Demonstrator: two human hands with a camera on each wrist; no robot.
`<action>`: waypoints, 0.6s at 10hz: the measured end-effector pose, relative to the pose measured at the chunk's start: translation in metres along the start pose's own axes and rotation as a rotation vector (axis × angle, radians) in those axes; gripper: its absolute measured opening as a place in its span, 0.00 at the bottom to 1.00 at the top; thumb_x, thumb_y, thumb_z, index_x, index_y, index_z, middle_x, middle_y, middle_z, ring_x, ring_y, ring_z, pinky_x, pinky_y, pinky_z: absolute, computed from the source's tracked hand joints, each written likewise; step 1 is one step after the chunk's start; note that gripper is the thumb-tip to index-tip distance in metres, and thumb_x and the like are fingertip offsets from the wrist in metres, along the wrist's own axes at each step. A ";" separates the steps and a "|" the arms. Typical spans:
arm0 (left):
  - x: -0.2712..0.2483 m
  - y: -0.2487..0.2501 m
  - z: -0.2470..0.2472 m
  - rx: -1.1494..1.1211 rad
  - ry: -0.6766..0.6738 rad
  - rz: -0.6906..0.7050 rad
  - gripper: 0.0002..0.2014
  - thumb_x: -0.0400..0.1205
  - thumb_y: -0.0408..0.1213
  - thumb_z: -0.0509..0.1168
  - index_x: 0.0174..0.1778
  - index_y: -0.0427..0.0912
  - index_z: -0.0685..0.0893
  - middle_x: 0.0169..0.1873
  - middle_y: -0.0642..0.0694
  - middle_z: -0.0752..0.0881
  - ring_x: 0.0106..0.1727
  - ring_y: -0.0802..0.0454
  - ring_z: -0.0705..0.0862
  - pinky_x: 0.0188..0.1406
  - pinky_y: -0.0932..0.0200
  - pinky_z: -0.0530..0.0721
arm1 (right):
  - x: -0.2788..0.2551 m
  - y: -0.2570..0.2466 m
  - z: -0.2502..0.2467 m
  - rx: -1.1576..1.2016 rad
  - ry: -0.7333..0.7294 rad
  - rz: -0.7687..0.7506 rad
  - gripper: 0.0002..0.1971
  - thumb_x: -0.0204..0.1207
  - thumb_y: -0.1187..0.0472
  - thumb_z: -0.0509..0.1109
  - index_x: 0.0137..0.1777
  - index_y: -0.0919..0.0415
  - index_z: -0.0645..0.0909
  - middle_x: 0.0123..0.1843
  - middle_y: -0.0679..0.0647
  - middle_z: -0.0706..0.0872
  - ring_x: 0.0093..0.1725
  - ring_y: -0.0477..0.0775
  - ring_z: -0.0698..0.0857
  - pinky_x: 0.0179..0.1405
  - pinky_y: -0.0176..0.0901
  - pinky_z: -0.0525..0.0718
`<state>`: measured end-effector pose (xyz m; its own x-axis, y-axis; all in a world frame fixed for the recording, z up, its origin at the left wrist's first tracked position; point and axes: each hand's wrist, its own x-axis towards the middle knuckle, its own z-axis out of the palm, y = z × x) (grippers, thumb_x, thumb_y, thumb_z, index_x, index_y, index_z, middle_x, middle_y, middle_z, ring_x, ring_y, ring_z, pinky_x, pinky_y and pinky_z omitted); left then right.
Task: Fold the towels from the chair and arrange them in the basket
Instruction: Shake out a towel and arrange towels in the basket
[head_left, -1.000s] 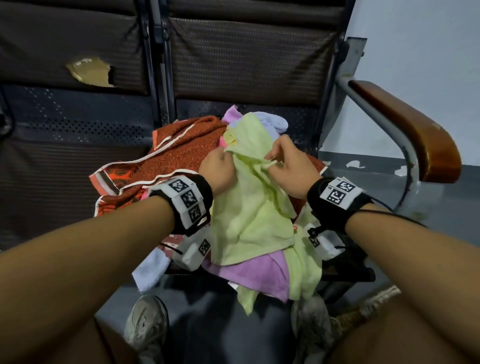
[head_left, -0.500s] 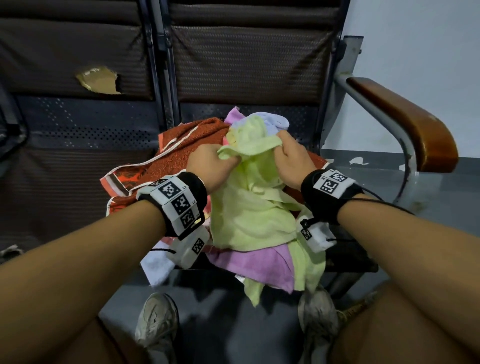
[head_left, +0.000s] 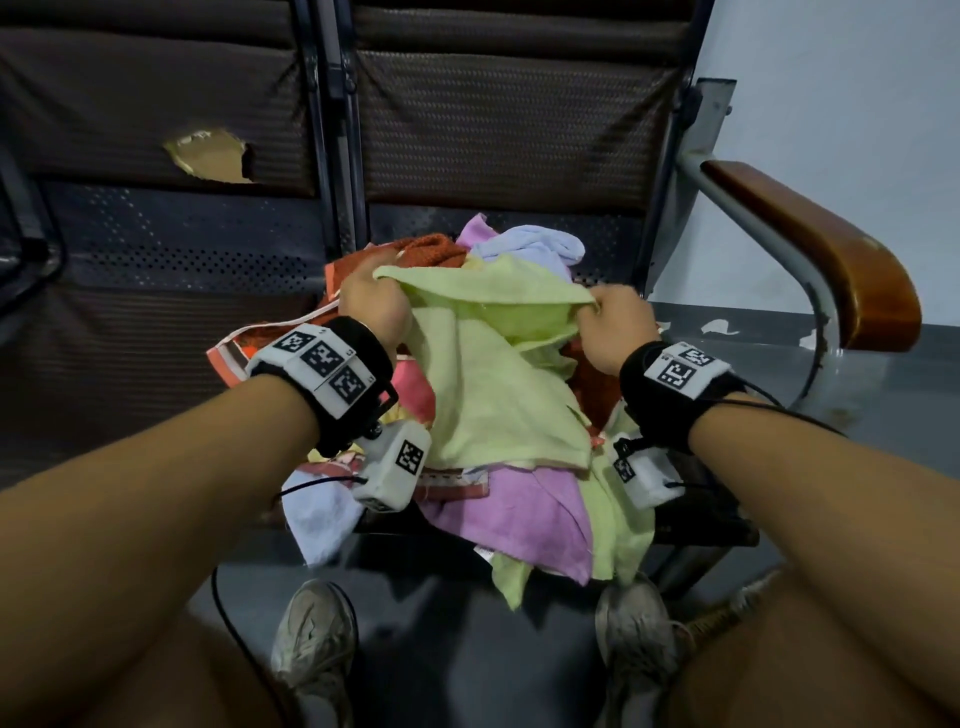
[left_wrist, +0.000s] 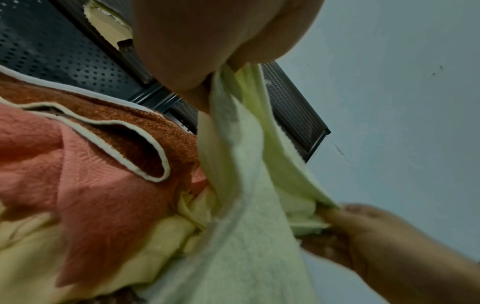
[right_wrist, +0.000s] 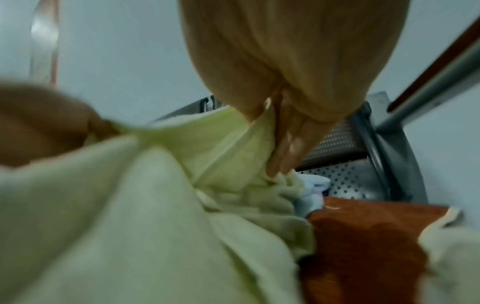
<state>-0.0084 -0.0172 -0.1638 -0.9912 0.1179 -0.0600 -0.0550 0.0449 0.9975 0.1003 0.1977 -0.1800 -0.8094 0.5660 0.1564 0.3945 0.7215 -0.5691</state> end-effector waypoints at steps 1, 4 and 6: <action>0.000 -0.005 -0.001 0.127 -0.086 -0.011 0.11 0.78 0.27 0.66 0.49 0.43 0.91 0.48 0.41 0.91 0.54 0.40 0.90 0.56 0.44 0.89 | 0.003 -0.014 -0.002 0.406 0.153 -0.001 0.12 0.80 0.64 0.60 0.54 0.56 0.85 0.52 0.53 0.89 0.54 0.56 0.86 0.55 0.48 0.84; 0.003 0.015 -0.004 0.041 0.012 -0.253 0.20 0.84 0.43 0.56 0.68 0.39 0.81 0.63 0.38 0.85 0.62 0.38 0.85 0.64 0.44 0.84 | -0.006 0.004 -0.001 -0.194 -0.274 -0.122 0.11 0.74 0.51 0.77 0.49 0.56 0.84 0.48 0.55 0.86 0.48 0.58 0.84 0.42 0.42 0.73; 0.004 0.010 -0.004 -0.100 -0.052 -0.291 0.20 0.89 0.39 0.51 0.69 0.37 0.81 0.67 0.37 0.83 0.67 0.39 0.83 0.70 0.40 0.80 | -0.014 -0.005 -0.010 -0.109 -0.222 -0.289 0.21 0.87 0.49 0.62 0.35 0.61 0.78 0.32 0.53 0.79 0.35 0.55 0.77 0.36 0.47 0.67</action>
<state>-0.0136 -0.0201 -0.1539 -0.9247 0.1654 -0.3428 -0.3497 -0.0135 0.9368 0.1141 0.1897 -0.1711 -0.9639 0.2414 0.1124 0.1705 0.8837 -0.4359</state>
